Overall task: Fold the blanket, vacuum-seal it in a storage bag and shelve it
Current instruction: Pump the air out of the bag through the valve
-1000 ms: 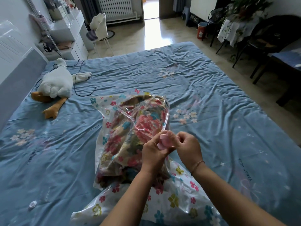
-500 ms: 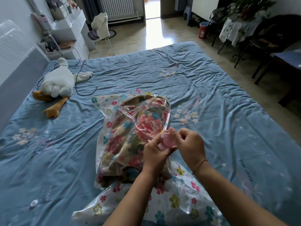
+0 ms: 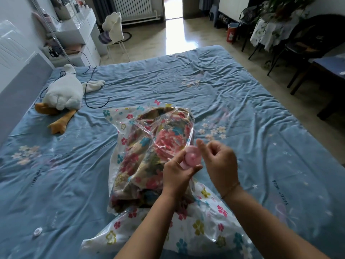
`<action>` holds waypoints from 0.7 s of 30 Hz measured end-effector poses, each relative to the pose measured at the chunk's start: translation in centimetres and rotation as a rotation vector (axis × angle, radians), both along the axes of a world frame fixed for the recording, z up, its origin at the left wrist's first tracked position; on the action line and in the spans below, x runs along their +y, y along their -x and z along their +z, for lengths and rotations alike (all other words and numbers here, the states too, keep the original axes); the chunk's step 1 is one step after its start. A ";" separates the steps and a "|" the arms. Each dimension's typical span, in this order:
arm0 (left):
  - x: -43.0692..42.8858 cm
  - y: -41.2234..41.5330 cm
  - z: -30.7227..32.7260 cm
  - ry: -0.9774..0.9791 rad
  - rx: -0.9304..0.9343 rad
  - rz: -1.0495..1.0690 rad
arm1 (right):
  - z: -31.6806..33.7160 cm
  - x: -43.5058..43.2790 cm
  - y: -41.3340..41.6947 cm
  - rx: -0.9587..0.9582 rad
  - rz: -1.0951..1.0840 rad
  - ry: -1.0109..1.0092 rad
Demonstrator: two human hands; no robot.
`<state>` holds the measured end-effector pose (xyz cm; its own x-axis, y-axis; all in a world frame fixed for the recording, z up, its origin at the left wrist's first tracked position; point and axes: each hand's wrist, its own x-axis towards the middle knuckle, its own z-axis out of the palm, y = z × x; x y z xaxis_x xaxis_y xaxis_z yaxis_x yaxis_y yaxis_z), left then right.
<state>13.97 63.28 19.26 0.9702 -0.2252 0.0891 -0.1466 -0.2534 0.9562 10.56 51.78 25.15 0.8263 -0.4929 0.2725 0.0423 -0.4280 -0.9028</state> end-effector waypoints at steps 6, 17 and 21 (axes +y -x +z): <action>0.0 -0.5 -0.5 -0.012 -0.005 0.015 | 5.4 0.2 0.6 -0.370 -0.006 -0.158; 0.2 -0.5 -0.1 -0.018 -0.021 0.008 | 5.9 0.1 0.3 -0.338 0.006 -0.185; 0.0 -0.4 -0.3 -0.004 -0.013 0.017 | 3.3 0.2 -0.3 -0.274 0.002 -0.124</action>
<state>14.33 63.30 18.99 0.9728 -0.2088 0.1004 -0.1542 -0.2602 0.9531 10.82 51.97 28.44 0.7315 -0.5348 0.4231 0.2921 -0.3150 -0.9030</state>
